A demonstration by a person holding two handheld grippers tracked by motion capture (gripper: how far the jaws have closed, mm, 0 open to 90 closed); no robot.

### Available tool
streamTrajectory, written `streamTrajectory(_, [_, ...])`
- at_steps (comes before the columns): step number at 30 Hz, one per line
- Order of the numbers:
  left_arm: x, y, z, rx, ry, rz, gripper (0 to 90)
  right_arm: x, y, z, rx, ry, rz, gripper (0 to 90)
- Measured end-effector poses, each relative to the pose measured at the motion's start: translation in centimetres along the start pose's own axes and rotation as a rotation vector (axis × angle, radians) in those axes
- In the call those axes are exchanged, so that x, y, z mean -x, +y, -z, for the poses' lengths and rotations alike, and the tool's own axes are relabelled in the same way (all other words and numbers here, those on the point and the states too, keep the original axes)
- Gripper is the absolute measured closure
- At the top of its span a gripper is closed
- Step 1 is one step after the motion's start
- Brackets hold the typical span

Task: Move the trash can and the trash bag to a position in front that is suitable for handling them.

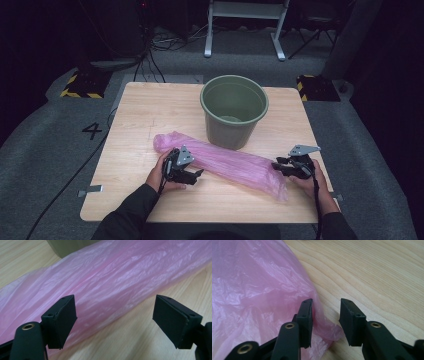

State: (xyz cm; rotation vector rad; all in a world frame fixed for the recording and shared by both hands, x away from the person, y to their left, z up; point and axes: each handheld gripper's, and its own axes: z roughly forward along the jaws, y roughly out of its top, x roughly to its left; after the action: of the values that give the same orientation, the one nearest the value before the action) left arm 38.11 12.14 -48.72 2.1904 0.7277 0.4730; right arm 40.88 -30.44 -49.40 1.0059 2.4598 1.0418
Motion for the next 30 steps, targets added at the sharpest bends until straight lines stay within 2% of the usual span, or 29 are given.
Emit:
streamTrajectory(6, [-0.3, 0.0, -0.4, -0.015, 0.014, 0.014, 18.3, -0.1, 0.0, 0.1, -0.003, 0.025, 0.006, 60.2])
streamTrajectory(7, [-0.4, 0.0, -0.4, -0.016, 0.028, 0.017, 18.4, -0.2, 0.0, 0.1, -0.004, 0.030, 0.007, 60.0])
streamTrajectory(10, [-0.7, -0.1, -0.4, -0.008, 0.040, 0.030, 23.7, -0.5, 0.1, 0.1, -0.008, 0.055, 0.032, 57.5])
streamTrajectory(12, [-0.9, -0.2, -0.4, -0.011, 0.054, 0.038, 23.8, -0.7, 0.1, 0.1, -0.010, 0.070, 0.048, 55.6])
streamTrajectory(17, [-1.7, -0.4, -0.5, -0.003, 0.079, 0.113, 20.1, -1.1, 0.2, -0.1, -0.018, 0.070, 0.069, 53.8])
streamTrajectory(19, [-2.0, -0.4, -0.6, -0.011, 0.113, 0.146, 21.1, -1.2, 0.3, -0.2, -0.016, 0.073, 0.070, 53.5])
streamTrajectory(21, [-2.2, -0.5, -0.4, 0.011, 0.088, 0.169, 22.7, -1.2, 0.3, -0.2, -0.017, 0.077, 0.072, 53.4])
streamTrajectory(23, [-1.9, -0.2, -0.1, 0.031, 0.086, 0.154, 23.1, -1.4, 0.3, -0.2, -0.015, 0.078, 0.075, 53.5])
streamTrajectory(30, [-0.7, 0.6, -0.9, 0.024, 0.040, 0.090, 22.6, -1.8, 0.4, -0.4, -0.016, 0.095, 0.092, 52.4])
